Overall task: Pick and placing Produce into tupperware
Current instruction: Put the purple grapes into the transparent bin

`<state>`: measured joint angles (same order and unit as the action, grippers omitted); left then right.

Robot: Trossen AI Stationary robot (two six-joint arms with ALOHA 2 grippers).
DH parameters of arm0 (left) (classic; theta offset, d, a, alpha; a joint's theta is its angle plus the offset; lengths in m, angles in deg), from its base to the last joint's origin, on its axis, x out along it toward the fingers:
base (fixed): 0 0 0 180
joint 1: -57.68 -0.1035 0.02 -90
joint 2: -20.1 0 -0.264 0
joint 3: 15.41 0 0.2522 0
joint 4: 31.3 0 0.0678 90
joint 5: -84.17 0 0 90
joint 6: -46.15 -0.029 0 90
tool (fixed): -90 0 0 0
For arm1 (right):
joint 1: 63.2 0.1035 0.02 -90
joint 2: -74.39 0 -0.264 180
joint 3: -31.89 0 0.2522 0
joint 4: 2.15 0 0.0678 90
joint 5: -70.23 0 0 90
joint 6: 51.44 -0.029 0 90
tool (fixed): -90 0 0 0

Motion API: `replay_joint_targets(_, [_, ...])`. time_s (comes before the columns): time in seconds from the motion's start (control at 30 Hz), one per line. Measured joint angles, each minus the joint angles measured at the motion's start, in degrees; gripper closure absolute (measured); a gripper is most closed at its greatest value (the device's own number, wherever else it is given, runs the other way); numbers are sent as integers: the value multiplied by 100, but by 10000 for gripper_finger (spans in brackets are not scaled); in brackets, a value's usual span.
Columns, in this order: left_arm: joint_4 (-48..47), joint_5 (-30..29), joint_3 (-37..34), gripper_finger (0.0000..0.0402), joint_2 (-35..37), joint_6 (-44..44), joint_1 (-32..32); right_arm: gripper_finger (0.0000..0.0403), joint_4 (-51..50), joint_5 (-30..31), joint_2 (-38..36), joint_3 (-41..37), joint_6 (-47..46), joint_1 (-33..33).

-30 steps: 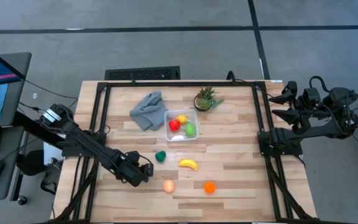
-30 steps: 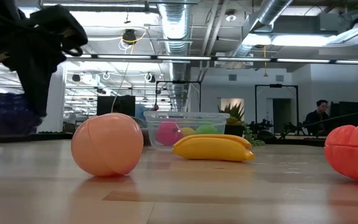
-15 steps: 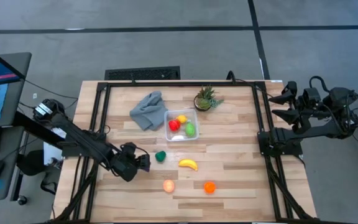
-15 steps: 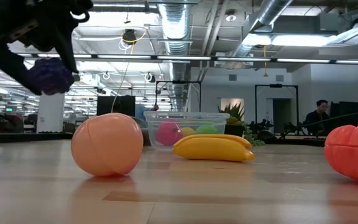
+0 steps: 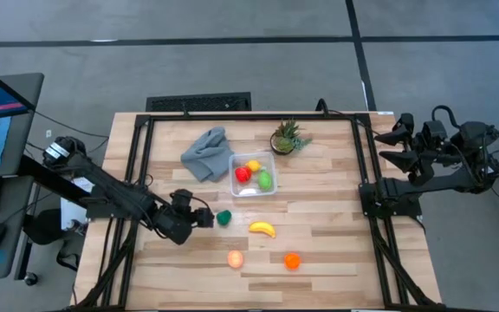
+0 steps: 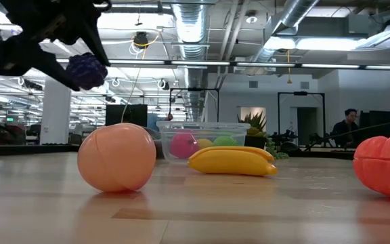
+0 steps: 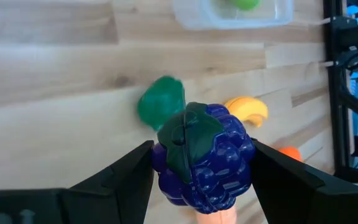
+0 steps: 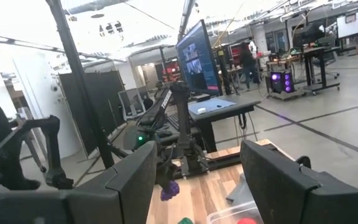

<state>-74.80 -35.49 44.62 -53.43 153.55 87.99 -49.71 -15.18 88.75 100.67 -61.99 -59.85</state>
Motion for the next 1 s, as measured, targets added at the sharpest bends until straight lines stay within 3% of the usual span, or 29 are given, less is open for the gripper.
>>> replay_joint_targets(0.57, [28,-825,578,173,225,-3039,-1051,147,15,213,3,-2,-776,0])
replay_joint_targets(1.0, [948,-1040,652,173,244,-6366,-1957,147,-7,302,3,-2,-1191,0])
